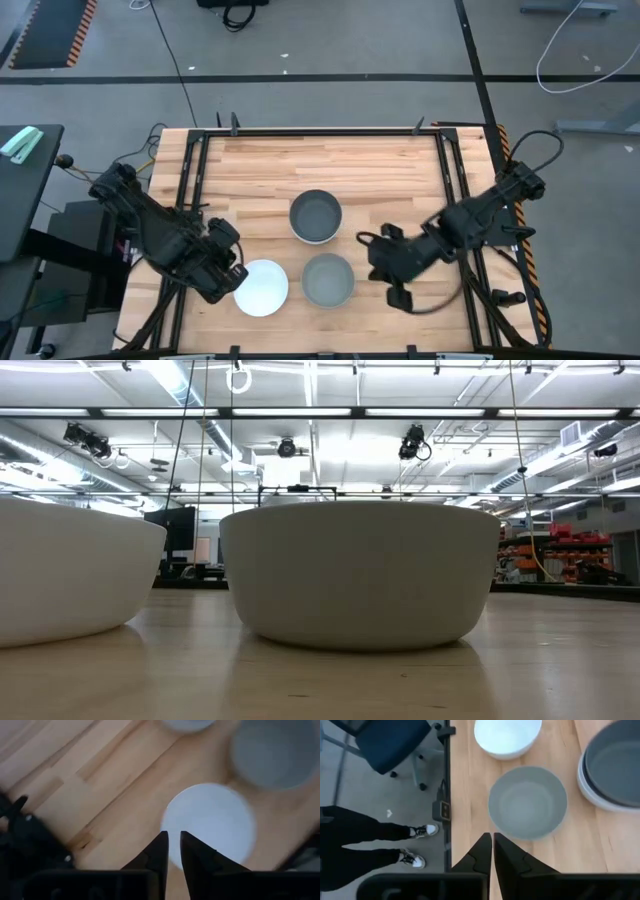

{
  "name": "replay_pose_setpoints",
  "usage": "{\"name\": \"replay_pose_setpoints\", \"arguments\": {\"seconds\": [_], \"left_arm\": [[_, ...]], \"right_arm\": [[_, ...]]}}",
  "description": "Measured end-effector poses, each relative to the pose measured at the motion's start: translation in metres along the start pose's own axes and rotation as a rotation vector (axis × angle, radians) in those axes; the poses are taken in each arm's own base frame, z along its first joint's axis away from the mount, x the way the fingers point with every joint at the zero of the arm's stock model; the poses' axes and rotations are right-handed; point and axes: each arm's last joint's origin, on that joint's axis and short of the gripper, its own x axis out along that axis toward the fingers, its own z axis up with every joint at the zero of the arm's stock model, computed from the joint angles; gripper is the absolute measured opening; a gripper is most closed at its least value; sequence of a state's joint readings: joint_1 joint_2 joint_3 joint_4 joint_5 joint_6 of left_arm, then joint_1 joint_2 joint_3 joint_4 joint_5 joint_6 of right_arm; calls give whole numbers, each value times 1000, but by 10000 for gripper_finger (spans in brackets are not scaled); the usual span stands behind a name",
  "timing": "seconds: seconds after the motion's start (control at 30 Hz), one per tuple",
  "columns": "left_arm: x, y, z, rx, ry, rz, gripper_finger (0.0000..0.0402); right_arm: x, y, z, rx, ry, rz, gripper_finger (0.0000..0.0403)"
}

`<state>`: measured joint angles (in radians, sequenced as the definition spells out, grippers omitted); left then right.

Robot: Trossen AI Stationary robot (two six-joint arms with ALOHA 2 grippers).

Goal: Nest bowls inside each other
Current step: Stack the white bowl on top of the gray bowl

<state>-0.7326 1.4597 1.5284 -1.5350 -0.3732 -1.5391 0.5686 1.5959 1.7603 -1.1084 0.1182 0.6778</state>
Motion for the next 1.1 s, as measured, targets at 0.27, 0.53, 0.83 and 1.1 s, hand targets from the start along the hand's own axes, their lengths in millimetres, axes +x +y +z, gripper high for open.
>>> {"name": "replay_pose_setpoints", "arguments": {"seconds": [0.27, 0.53, 0.83, 1.1], "left_arm": [[52, 3, -6, -43, 163, 89, 68], [94, -4, -1, -55, 228, -32, 73], [130, 3, -5, -106, 314, -63, 89], [152, 9, -11, -129, 359, -90, 90]], "right_arm": [[-3, 22, -24, 13, 14, -30, 37], [-4, 35, -38, 37, 30, -36, 48], [-8, 44, -51, 40, 1, -69, 64], [-8, 45, -52, 51, -2, -72, 71]]}}
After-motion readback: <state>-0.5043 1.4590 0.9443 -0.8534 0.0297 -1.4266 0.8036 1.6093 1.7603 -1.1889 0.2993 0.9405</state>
